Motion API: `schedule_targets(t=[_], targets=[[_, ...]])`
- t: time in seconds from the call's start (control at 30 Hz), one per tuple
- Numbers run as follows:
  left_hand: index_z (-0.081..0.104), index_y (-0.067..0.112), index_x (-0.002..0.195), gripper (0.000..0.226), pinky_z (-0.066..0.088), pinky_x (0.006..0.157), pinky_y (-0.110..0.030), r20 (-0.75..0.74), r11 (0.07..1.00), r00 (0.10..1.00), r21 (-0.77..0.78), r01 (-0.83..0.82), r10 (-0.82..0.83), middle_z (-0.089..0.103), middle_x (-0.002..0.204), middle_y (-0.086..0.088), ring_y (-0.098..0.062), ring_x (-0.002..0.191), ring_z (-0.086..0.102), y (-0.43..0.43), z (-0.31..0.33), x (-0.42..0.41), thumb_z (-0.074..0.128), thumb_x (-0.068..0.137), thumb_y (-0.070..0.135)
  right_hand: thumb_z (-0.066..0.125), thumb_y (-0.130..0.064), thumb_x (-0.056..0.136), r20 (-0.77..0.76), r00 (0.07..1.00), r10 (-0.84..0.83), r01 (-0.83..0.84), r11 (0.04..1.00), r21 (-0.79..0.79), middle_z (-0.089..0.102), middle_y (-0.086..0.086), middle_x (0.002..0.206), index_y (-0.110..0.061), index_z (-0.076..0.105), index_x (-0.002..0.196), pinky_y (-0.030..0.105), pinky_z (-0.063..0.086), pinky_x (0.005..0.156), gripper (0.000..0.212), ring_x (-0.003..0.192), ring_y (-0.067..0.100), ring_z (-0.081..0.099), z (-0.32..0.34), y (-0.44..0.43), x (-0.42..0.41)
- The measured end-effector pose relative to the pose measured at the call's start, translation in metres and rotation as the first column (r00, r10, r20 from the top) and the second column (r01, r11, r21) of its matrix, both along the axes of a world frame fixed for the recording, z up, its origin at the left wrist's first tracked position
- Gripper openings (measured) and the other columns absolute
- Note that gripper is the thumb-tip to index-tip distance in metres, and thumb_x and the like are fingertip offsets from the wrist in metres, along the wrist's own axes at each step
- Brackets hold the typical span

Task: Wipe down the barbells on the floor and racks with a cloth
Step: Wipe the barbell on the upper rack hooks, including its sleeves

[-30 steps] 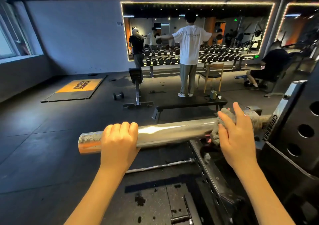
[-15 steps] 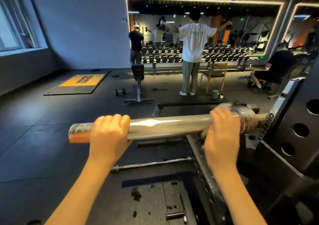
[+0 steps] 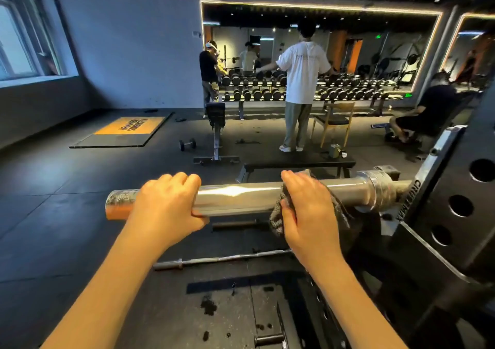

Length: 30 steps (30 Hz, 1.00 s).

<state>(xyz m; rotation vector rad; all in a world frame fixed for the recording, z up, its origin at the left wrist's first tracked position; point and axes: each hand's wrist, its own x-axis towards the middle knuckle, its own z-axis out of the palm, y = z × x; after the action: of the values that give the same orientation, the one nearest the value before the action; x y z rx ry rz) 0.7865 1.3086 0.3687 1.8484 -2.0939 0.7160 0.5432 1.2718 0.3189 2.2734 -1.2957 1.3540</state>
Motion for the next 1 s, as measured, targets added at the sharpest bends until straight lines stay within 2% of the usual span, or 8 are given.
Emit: schedule_targets(t=[0.17,0.33,0.43,0.67,0.73,0.8,0.87,1.0], targets=[[0.05,0.033,0.112,0.054,0.043,0.067,-0.025,-0.042,0.967,0.994,0.237,-0.093,0.106,0.059,0.097,0.013,-0.009,0.085,0.055,-0.005,0.017,0.004,0.062,0.073,0.068,0.056,-0.011,0.091,0.027,1.0,0.0,0.0,1.0,0.003,0.065,0.007,0.099,-0.008,0.063,0.108,0.028,0.043,0.084,0.019,0.094,0.025,0.059,0.029,-0.008,-0.039],[0.051,0.032,0.109,0.051,0.047,0.067,-0.026,-0.025,0.98,0.995,0.175,-0.09,0.096,0.06,0.093,0.012,-0.009,0.083,0.057,-0.004,0.015,0.004,0.061,0.074,0.067,0.063,-0.009,0.09,0.408,0.904,-0.125,0.157,0.987,-0.045,0.055,0.0,0.089,-0.003,0.055,0.105,0.0,0.032,0.07,0.018,0.08,0.014,0.053,0.089,-0.026,-0.033],[0.05,0.031,0.109,0.051,0.047,0.069,-0.026,-0.013,0.979,0.996,0.188,-0.08,0.084,0.06,0.095,0.012,-0.01,0.085,0.057,-0.003,0.017,0.004,0.06,0.075,0.067,0.06,-0.013,0.092,0.542,0.83,-0.133,0.275,0.943,-0.188,0.052,0.002,0.091,0.002,0.051,0.107,0.004,0.034,0.073,0.023,0.082,0.014,0.05,0.127,-0.035,-0.021],[0.048,0.029,0.109,0.053,0.044,0.067,-0.025,0.019,0.982,0.997,0.169,-0.081,0.079,0.061,0.099,0.011,-0.01,0.087,0.058,-0.004,0.015,0.005,0.058,0.076,0.069,0.048,-0.031,0.092,0.063,0.957,-0.282,0.272,0.953,0.133,0.063,0.001,0.082,-0.017,0.061,0.092,0.029,0.034,0.071,0.02,0.08,0.022,0.059,0.045,-0.029,-0.008],[0.048,0.029,0.108,0.053,0.044,0.067,-0.025,0.02,0.983,0.997,0.164,-0.08,0.077,0.06,0.099,0.011,-0.011,0.087,0.058,-0.004,0.015,0.005,0.058,0.076,0.069,0.04,-0.048,0.09,-0.059,0.973,-0.222,0.229,0.96,0.162,0.064,-0.007,0.103,-0.023,0.064,0.106,0.036,0.033,0.098,0.038,0.103,0.019,0.057,0.034,-0.022,-0.019],[0.049,0.028,0.108,0.053,0.045,0.067,-0.026,0.019,0.983,0.997,0.163,-0.079,0.077,0.06,0.098,0.011,-0.011,0.087,0.059,-0.003,0.015,0.004,0.058,0.076,0.069,0.046,-0.059,0.09,-0.157,0.983,-0.092,0.137,0.941,0.308,0.046,-0.018,0.13,-0.031,0.05,0.133,0.038,0.008,0.117,0.051,0.132,0.008,0.035,0.038,-0.015,-0.033],[0.049,0.027,0.108,0.054,0.048,0.069,-0.027,0.021,0.983,0.997,0.164,-0.081,0.079,0.061,0.098,0.011,-0.011,0.087,0.059,-0.003,0.015,0.004,0.058,0.076,0.069,0.058,-0.051,0.09,-0.239,0.971,0.016,0.088,0.905,0.417,0.033,-0.021,0.139,-0.033,0.034,0.145,0.03,0.003,0.116,0.063,0.14,0.003,0.019,0.043,-0.012,-0.046],[0.049,0.027,0.109,0.054,0.049,0.071,-0.028,0.016,0.979,0.996,0.182,-0.089,0.087,0.061,0.099,0.01,-0.012,0.088,0.06,-0.003,0.017,0.003,0.059,0.076,0.068,0.069,-0.01,0.086,-0.119,0.992,0.045,-0.006,0.949,0.315,0.059,-0.009,0.113,-0.024,0.06,0.119,0.022,0.032,0.089,0.038,0.111,0.016,0.051,0.063,-0.014,-0.055]])
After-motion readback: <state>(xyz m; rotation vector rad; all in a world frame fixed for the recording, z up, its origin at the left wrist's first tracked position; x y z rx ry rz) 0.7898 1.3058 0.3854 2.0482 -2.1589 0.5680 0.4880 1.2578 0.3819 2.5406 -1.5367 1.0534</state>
